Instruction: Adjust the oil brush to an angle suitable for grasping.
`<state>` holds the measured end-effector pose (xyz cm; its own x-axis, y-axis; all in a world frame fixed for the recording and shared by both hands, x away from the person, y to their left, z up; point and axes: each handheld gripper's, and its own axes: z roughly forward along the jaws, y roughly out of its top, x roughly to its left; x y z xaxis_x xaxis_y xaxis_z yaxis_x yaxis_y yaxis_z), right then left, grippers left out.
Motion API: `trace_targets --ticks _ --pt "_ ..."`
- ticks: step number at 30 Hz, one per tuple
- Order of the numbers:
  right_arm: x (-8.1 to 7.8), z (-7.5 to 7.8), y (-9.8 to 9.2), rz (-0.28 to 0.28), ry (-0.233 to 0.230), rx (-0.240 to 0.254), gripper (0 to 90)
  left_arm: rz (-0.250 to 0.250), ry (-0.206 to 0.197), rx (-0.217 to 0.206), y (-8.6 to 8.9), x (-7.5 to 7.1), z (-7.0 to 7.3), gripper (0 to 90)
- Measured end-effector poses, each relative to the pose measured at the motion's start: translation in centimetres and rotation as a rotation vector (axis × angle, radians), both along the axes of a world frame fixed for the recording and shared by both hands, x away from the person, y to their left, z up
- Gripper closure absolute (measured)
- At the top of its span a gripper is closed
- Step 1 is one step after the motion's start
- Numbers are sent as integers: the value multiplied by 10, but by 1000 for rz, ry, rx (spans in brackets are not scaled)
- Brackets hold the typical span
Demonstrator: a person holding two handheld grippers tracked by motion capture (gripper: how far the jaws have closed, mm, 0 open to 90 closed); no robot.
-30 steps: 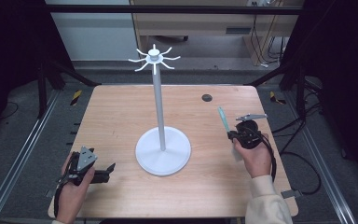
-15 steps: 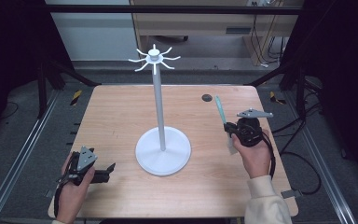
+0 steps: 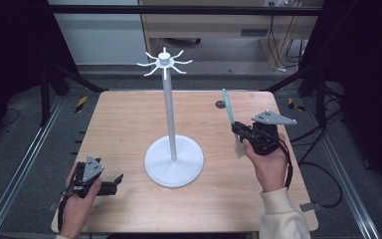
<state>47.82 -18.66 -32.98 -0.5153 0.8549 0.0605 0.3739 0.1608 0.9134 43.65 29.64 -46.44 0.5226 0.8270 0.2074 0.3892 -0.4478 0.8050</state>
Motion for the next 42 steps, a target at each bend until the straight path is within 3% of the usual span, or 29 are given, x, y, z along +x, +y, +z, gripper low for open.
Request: trace_targets --ticks 7,17,20,33,42 --pt "-3 13 6 25 -35 37 827 2 0 4 0 0 0 28" --pt "-5 39 17 50 -84 50 828 13 0 9 1 -1 -1 27" --pt "1 47 22 60 -90 96 827 12 3 14 0 -1 -2 27" --pt "-6 41 31 78 -117 74 827 1 -3 1 -1 -1 0 27" --pt "-16 47 37 108 -146 84 827 0 -4 1 0 0 0 27"
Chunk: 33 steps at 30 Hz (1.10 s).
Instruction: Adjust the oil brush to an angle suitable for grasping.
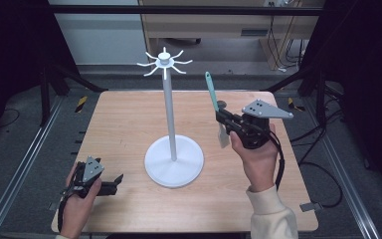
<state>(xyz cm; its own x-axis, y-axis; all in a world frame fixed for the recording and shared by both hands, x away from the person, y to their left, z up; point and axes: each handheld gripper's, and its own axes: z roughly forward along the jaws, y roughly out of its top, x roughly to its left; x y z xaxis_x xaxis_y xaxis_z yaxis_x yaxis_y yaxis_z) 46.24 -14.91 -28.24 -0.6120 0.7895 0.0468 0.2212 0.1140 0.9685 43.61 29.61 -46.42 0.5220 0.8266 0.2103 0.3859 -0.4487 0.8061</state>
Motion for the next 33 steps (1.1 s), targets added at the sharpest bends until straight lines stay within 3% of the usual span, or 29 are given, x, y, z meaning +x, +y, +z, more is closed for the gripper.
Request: trace_targets --ticks 15,33 --pt "-19 20 6 39 -68 25 827 -1 1 3 0 0 0 27" --pt "-29 28 15 100 -102 30 827 -1 2 2 0 0 0 27"
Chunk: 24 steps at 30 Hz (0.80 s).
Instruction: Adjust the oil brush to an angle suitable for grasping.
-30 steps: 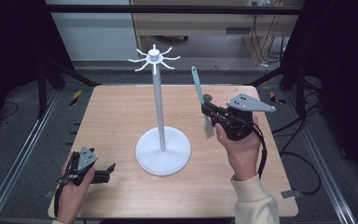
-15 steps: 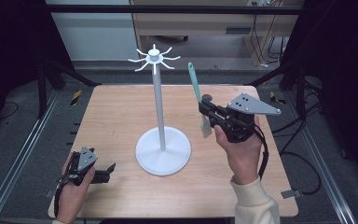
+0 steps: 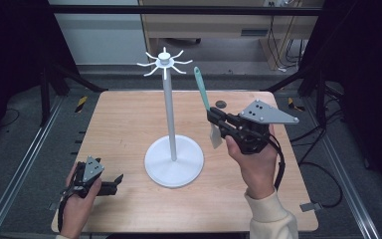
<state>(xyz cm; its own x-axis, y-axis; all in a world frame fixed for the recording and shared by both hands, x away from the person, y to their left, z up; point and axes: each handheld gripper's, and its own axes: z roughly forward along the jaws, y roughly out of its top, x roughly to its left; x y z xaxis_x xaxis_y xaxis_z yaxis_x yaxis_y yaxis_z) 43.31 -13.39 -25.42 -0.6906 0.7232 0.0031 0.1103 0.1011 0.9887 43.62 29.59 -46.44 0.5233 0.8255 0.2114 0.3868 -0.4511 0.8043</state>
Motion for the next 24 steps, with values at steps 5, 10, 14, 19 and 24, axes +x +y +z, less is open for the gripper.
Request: trace_targets --ticks 5,10,14,19,24 --pt "-2 1 3 11 -6 -4 827 0 0 1 0 0 0 27" --pt "-2 2 5 21 -10 -11 827 0 0 2 0 0 0 27" --pt "-1 3 7 28 -9 -14 827 0 1 2 0 0 0 27" --pt "-1 3 11 34 -8 -19 827 0 1 2 0 0 0 26" --pt "0 4 13 36 -8 -25 826 0 1 2 0 0 0 26"
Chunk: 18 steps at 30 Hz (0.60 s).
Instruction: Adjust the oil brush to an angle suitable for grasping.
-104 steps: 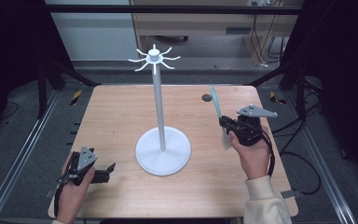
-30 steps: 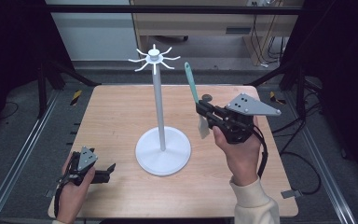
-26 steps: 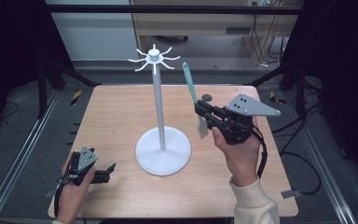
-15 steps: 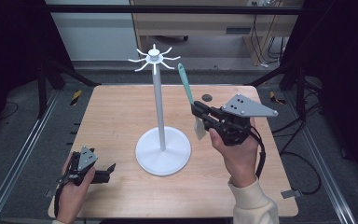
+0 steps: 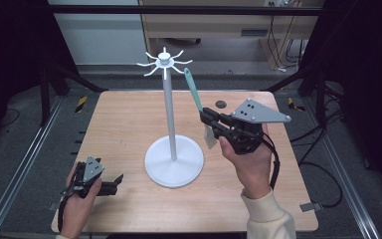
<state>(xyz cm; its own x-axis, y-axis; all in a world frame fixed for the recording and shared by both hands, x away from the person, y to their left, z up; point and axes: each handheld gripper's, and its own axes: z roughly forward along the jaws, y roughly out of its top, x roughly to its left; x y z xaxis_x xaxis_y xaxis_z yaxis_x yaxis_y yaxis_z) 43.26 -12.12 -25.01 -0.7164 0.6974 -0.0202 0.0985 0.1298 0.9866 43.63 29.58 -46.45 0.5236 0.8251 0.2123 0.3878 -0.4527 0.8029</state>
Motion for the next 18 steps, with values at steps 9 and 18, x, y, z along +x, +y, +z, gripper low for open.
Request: trace_targets --ticks 9,18 --pt "5 -2 4 5 15 -17 827 1 1 0 0 0 0 27" --pt "12 -2 13 16 31 -20 827 4 1 1 1 0 0 26"
